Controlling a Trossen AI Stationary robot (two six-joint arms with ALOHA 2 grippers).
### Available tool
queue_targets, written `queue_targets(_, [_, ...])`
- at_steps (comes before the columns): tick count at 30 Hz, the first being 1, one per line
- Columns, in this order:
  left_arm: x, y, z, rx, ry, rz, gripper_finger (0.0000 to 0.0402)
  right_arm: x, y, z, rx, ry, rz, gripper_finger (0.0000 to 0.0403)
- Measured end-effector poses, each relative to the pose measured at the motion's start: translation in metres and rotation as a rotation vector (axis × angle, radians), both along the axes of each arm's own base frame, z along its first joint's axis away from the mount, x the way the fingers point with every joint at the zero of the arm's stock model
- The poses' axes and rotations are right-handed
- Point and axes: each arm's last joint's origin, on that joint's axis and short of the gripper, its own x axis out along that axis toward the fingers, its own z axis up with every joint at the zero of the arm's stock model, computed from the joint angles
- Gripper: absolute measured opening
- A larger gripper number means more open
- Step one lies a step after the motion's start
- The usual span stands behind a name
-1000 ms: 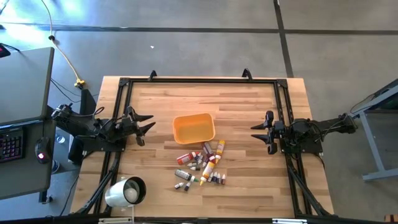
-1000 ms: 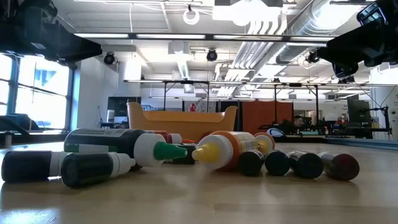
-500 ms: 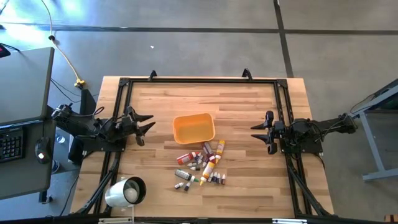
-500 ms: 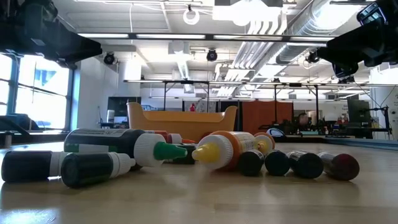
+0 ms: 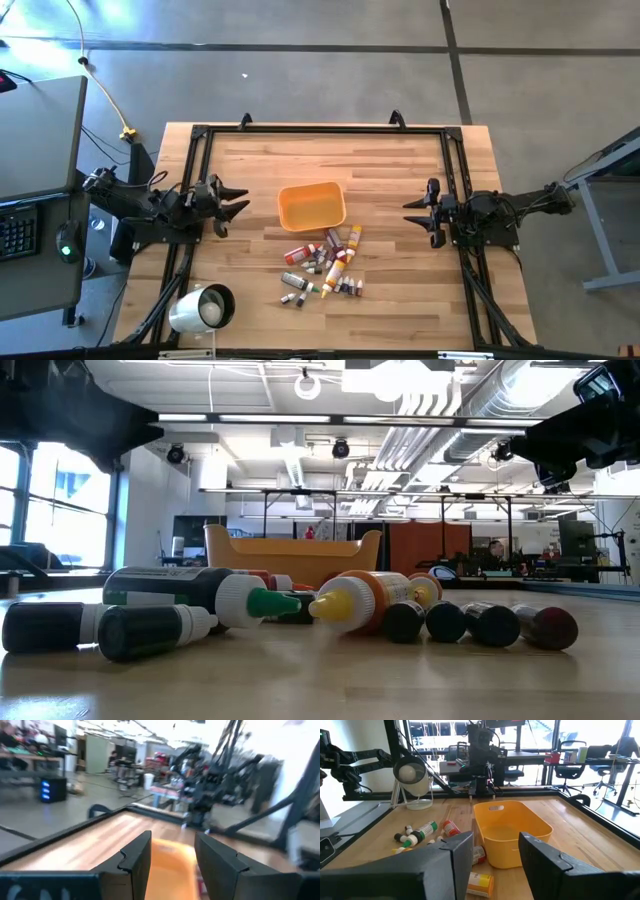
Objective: Pick & Place food coloring
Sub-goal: Put the large orange food coloring bottle into the yellow bin
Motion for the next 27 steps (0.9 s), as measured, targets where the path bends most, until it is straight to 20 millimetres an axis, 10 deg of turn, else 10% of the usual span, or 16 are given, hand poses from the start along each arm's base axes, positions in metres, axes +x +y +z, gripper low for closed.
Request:
queue_targets(8, [-0.009,0.002,0.062,0.124,-0.108,-0.037,0.0150,0.000,0.000,0.001,0.002,-0.011,0.000,0.0151])
queue_targets(15, [0.015,-0.006,0.111,0.254,0.212,0.007,0.0150,0.000,0.000,0.008,-0.104,-0.083,-0.014,0.0151])
queue_targets(27, [0.098,-0.041,0.096,0.030,0.531,-0.054,0.0150,0.000,-0.001,0.024,-0.127,-0.233,-0.053,0.0151])
